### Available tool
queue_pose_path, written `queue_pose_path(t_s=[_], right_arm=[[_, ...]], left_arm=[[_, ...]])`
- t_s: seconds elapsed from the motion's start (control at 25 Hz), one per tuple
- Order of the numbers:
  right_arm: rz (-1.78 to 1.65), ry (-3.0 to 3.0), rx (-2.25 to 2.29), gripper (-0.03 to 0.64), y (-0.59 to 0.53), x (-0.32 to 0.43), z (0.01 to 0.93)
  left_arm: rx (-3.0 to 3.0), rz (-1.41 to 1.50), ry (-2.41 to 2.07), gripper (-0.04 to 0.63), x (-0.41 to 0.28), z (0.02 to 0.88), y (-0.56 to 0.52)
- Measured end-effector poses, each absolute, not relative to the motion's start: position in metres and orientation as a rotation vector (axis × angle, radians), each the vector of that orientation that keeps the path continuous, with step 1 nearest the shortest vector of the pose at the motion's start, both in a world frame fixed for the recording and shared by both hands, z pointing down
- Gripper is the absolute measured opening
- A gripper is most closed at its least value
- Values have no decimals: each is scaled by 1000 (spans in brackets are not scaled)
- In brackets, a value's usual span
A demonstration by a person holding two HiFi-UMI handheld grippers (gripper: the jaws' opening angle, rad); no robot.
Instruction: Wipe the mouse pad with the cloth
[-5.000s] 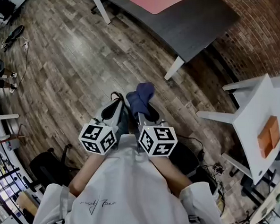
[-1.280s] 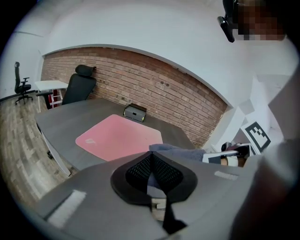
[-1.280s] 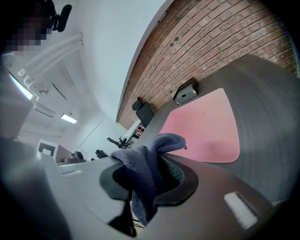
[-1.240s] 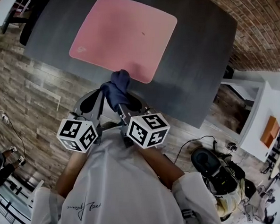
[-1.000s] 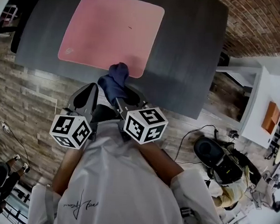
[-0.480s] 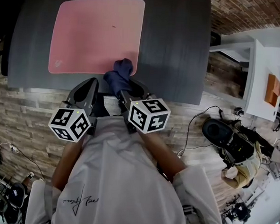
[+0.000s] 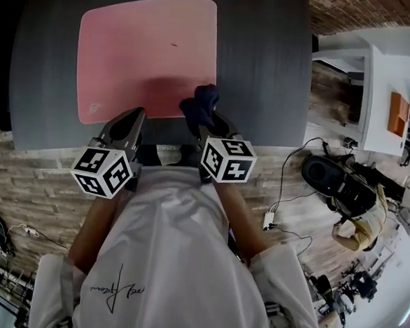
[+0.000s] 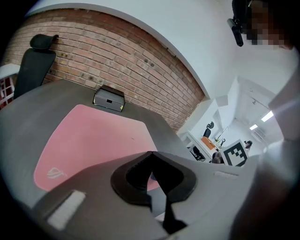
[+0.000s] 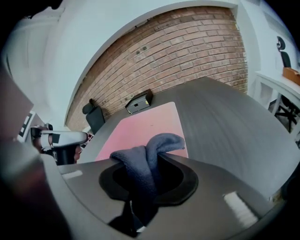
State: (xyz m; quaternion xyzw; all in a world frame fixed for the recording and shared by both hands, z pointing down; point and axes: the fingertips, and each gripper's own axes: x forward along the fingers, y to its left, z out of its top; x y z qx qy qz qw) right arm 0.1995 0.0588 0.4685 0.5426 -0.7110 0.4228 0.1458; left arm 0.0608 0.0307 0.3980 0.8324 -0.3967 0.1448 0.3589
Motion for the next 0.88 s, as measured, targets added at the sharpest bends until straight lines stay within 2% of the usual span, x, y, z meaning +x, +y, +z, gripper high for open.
queue_pose_path(t_s=[0.88], right_arm=[[1199,-1689,1776,89,37,176,544]], left_arm=[[2187,407,-917,14,-46,398,-30]])
